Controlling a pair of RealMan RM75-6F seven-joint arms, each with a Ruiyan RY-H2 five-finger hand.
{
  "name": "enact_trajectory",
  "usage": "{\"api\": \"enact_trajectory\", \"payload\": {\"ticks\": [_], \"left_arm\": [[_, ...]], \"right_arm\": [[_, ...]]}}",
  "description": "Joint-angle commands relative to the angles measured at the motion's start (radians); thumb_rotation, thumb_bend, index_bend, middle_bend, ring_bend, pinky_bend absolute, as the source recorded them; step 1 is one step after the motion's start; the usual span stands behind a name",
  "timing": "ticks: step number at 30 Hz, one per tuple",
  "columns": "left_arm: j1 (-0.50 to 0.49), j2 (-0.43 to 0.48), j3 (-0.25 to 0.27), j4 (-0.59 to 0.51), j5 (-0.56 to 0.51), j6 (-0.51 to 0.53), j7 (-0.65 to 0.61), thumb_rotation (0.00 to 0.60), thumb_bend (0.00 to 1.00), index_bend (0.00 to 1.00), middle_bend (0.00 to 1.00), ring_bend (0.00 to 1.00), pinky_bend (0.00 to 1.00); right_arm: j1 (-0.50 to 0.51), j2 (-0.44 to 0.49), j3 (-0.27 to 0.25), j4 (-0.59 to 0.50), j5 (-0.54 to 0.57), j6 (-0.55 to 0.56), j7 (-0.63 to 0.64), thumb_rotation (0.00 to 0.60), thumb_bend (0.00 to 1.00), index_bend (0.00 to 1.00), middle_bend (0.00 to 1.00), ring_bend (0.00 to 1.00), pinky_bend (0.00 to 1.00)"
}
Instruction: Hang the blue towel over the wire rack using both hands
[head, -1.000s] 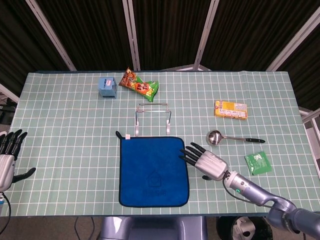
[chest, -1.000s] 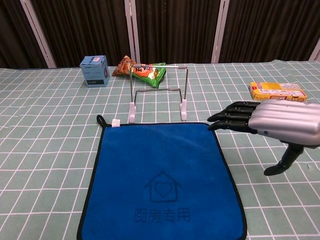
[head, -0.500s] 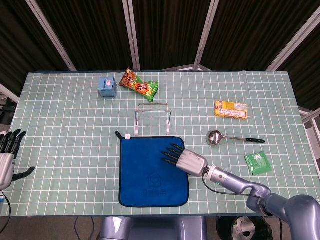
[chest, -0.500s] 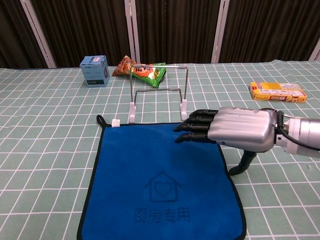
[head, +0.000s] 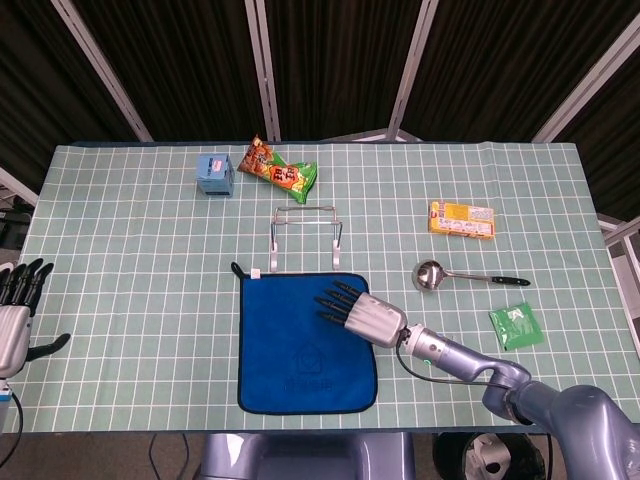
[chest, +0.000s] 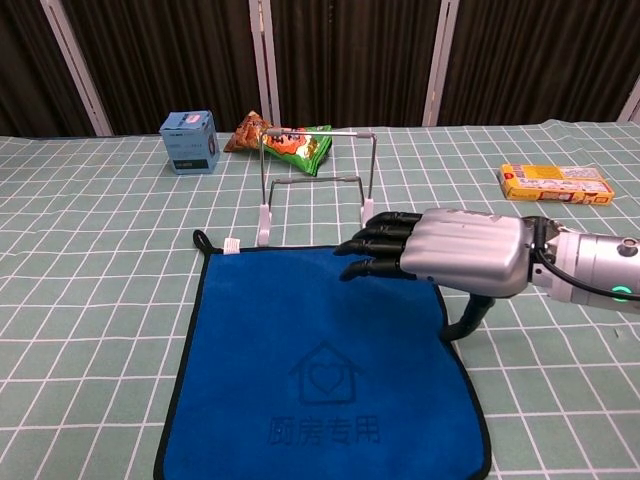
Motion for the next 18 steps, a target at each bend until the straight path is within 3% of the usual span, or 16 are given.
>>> {"api": "enact_trajectory", "payload": {"ticks": [1, 12, 18], "left_arm": [[0.0, 0.0, 0.001, -0.001, 0.001, 0.001, 0.001, 0.6, 0.0, 0.0, 0.0, 0.0, 0.0], [-0.002, 0.0, 0.003, -0.003, -0.002, -0.006, 0.003, 0.6, 0.0, 0.0, 0.0, 0.0, 0.0], [-0.002, 0.002, 0.003, -0.004, -0.003, -0.008, 0.0, 0.6, 0.0, 0.0, 0.0, 0.0, 0.0]], "right_arm": [[0.002, -0.009, -0.009, 0.012, 0.007, 0.006, 0.005, 0.6, 0.01, 0.12, 0.01, 0.0, 0.0], [0.011, -0.03, -0.036, 0.033, 0.024, 0.035, 0.034, 0.6, 0.34, 0.17, 0.03, 0.0, 0.0], [0.013, -0.04, -0.043, 0.043, 0.04, 0.051, 0.058, 0.6, 0.41, 0.2, 0.04, 0.0, 0.0]]}}
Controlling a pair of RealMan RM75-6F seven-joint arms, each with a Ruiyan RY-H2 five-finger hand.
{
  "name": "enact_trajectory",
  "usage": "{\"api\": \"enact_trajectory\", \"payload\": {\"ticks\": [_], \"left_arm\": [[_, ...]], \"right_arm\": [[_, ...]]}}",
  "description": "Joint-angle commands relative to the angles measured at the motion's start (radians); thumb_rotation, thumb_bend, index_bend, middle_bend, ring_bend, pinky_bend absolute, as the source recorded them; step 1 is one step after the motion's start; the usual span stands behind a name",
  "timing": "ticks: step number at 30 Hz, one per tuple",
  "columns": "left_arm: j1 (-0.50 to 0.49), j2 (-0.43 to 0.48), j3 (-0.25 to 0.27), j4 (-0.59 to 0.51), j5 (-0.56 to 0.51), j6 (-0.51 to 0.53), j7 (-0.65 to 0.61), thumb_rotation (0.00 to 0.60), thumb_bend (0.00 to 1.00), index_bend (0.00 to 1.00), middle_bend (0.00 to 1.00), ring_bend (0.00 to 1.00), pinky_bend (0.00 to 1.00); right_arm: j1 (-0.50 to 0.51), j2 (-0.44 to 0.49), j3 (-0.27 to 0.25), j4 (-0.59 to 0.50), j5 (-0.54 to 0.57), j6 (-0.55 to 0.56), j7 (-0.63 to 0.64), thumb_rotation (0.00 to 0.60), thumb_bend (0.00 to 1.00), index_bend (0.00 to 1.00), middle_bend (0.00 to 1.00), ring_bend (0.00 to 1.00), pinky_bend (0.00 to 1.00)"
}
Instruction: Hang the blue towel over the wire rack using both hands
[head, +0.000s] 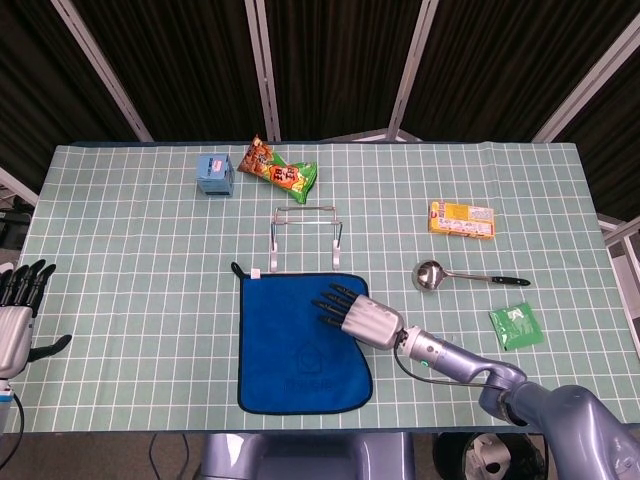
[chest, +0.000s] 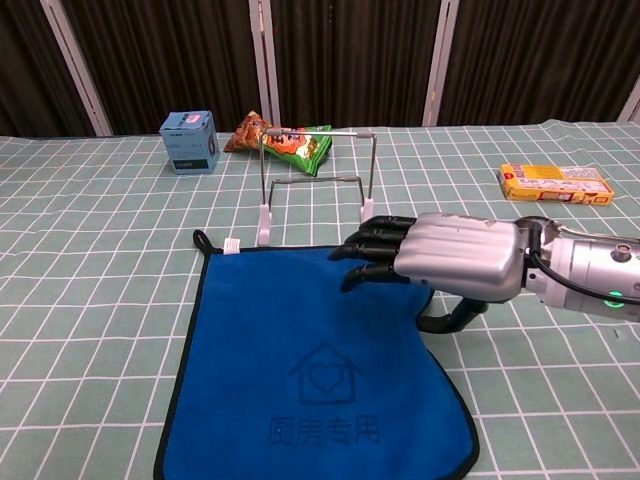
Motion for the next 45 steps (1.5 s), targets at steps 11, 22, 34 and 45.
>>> {"api": "enact_trajectory", "payload": {"ticks": [11, 22, 34, 45], "left_arm": [[-0.001, 0.001, 0.003, -0.002, 0.001, -0.004, 0.001, 0.6, 0.0, 0.0, 0.0, 0.0, 0.0], [-0.037, -0.007, 0.019, -0.004, 0.04, -0.053, 0.023, 0.6, 0.0, 0.04, 0.0, 0.0, 0.0], [-0.258, -0.133, 0.077, 0.194, 0.372, -0.17, -0.083, 0.6, 0.19, 0.43, 0.0, 0.0, 0.0], [-0.353, -0.264, 0.094, 0.367, 0.422, -0.221, -0.128, 0.6, 0.37, 0.49, 0.0, 0.0, 0.0]], "right_arm": [[-0.002, -0.018, -0.026, 0.028, 0.013, 0.038, 0.038, 0.6, 0.47, 0.52, 0.06, 0.0, 0.0], [-0.016, -0.033, -0.021, 0.013, 0.069, 0.029, 0.113, 0.6, 0.51, 0.64, 0.06, 0.0, 0.0], [-0.01, -0.003, -0.019, -0.036, 0.088, 0.028, 0.082, 0.6, 0.51, 0.65, 0.07, 0.0, 0.0], [-0.004, 0.004, -0.024, -0.065, 0.095, 0.022, 0.067, 0.6, 0.52, 0.66, 0.07, 0.0, 0.0]]}}
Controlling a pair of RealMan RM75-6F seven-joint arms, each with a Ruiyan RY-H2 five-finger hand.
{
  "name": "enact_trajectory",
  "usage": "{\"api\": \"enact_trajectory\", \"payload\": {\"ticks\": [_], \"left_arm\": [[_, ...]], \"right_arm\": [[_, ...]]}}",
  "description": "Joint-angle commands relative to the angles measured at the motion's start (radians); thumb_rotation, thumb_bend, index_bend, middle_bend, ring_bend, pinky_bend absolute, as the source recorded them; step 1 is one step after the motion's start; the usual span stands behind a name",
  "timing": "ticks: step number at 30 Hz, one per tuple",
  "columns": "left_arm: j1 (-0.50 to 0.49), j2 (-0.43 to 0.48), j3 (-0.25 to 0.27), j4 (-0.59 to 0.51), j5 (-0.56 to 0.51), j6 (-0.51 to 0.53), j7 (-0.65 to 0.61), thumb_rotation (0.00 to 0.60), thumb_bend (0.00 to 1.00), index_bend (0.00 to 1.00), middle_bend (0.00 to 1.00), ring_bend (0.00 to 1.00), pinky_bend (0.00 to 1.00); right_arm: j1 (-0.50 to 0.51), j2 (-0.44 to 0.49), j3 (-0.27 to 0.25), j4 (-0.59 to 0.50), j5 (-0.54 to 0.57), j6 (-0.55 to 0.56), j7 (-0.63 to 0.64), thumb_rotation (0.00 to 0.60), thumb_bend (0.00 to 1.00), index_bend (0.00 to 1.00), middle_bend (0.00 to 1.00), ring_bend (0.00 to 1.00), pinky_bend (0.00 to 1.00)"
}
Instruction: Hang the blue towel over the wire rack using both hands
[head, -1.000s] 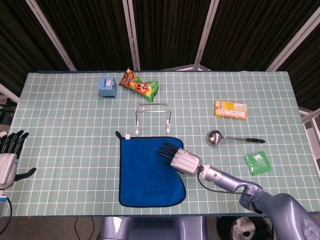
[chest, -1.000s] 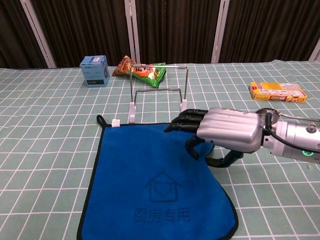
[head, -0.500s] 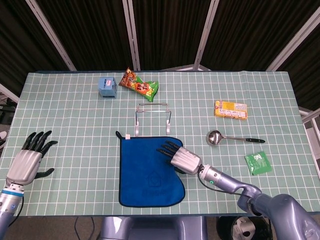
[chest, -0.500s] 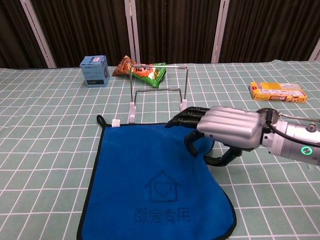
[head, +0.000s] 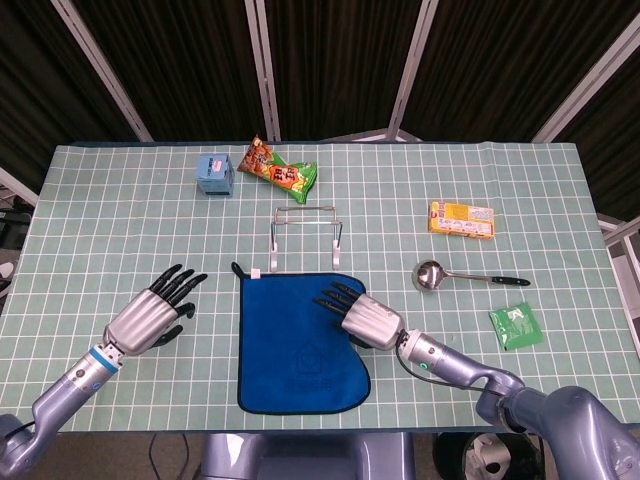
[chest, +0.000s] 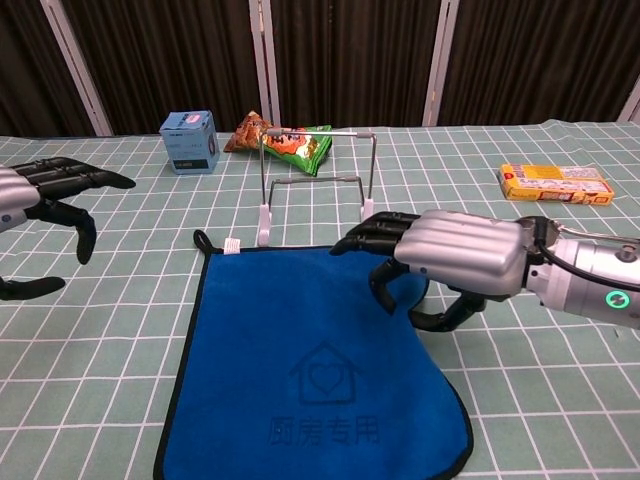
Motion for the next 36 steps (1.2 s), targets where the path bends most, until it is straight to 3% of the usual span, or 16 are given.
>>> {"api": "enact_trajectory", "payload": {"ticks": [1, 24, 36], "left_arm": [[-0.022, -0.041, 0.009, 0.053, 0.008, -0.007, -0.024, 0.6, 0.37, 0.49, 0.0, 0.0, 0.0], [-0.113, -0.311, 0.08, 0.33, 0.043, -0.006, -0.219, 0.6, 0.39, 0.48, 0.0, 0.0, 0.0], [-0.141, -0.386, 0.101, 0.438, 0.031, -0.012, -0.276, 0.6, 0.39, 0.44, 0.0, 0.0, 0.0]], "right_arm": [[0.001, 0.0, 0.001, -0.004, 0.002, 0.0, -0.003, 0.6, 0.52, 0.66, 0.07, 0.0, 0.0], [0.005, -0.014, 0.011, -0.031, 0.038, -0.019, 0.006, 0.6, 0.53, 0.66, 0.07, 0.0, 0.0], [0.007, -0.031, 0.007, -0.008, 0.039, -0.017, 0.024, 0.6, 0.53, 0.66, 0.08, 0.0, 0.0]]}}
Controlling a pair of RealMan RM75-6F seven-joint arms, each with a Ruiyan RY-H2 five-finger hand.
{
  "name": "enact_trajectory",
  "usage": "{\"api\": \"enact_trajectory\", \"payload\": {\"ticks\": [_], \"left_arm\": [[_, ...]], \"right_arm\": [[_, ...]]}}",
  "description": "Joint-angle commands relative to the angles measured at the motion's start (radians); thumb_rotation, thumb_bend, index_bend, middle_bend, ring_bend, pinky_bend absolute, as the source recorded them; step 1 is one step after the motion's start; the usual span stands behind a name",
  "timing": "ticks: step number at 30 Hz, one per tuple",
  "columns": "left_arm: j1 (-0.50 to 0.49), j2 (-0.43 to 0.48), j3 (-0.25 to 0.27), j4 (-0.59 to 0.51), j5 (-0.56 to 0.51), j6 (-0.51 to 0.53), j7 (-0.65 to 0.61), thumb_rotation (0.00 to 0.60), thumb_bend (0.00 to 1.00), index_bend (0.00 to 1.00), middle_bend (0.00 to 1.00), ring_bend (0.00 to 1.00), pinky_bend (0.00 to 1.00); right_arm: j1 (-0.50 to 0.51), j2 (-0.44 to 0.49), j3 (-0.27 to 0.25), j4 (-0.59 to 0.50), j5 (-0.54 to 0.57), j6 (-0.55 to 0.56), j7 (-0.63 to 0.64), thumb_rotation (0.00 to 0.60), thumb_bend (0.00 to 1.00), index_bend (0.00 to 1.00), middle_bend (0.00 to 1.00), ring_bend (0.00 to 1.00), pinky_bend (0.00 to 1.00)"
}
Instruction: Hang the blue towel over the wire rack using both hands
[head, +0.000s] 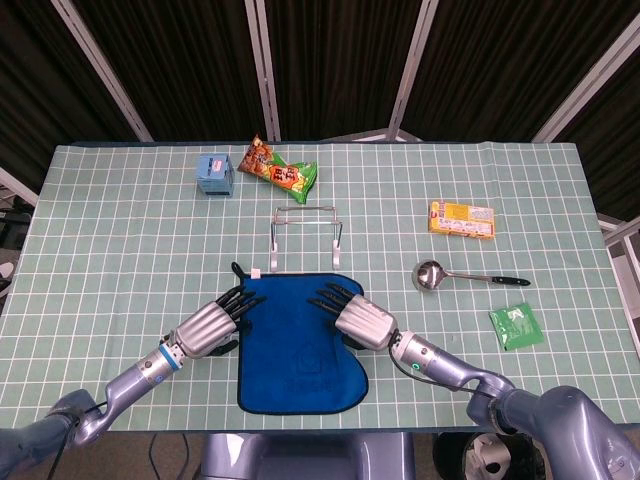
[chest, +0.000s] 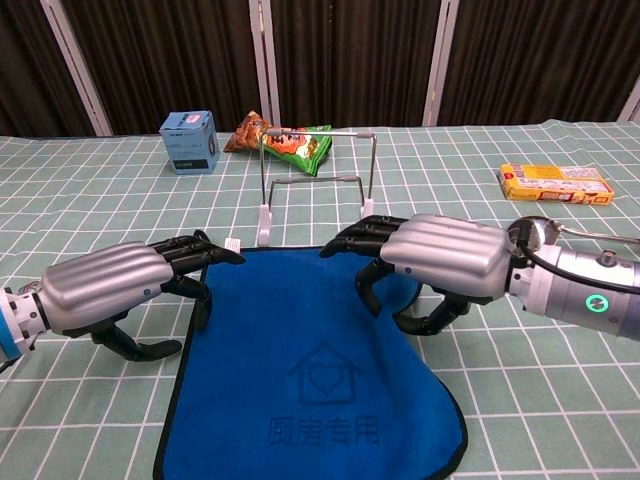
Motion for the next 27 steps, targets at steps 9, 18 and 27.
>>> {"api": "enact_trajectory", "payload": {"ticks": [9, 18, 27], "left_arm": [[-0.01, -0.026, 0.02, 0.047, -0.01, 0.016, -0.025, 0.6, 0.39, 0.43, 0.0, 0.0, 0.0], [-0.014, -0.042, 0.025, 0.057, -0.027, 0.018, -0.015, 0.6, 0.39, 0.42, 0.0, 0.0, 0.0], [-0.028, -0.076, 0.032, 0.066, -0.043, 0.002, -0.014, 0.6, 0.39, 0.42, 0.0, 0.0, 0.0]], "right_arm": [[-0.002, -0.005, -0.006, 0.018, -0.002, 0.01, 0.014, 0.6, 0.53, 0.66, 0.08, 0.0, 0.0], [-0.001, -0.006, -0.008, 0.014, -0.003, 0.014, 0.009, 0.6, 0.53, 0.66, 0.08, 0.0, 0.0], [0.004, -0.007, -0.007, 0.007, 0.0, 0.009, 0.012, 0.6, 0.53, 0.66, 0.08, 0.0, 0.0]]}}
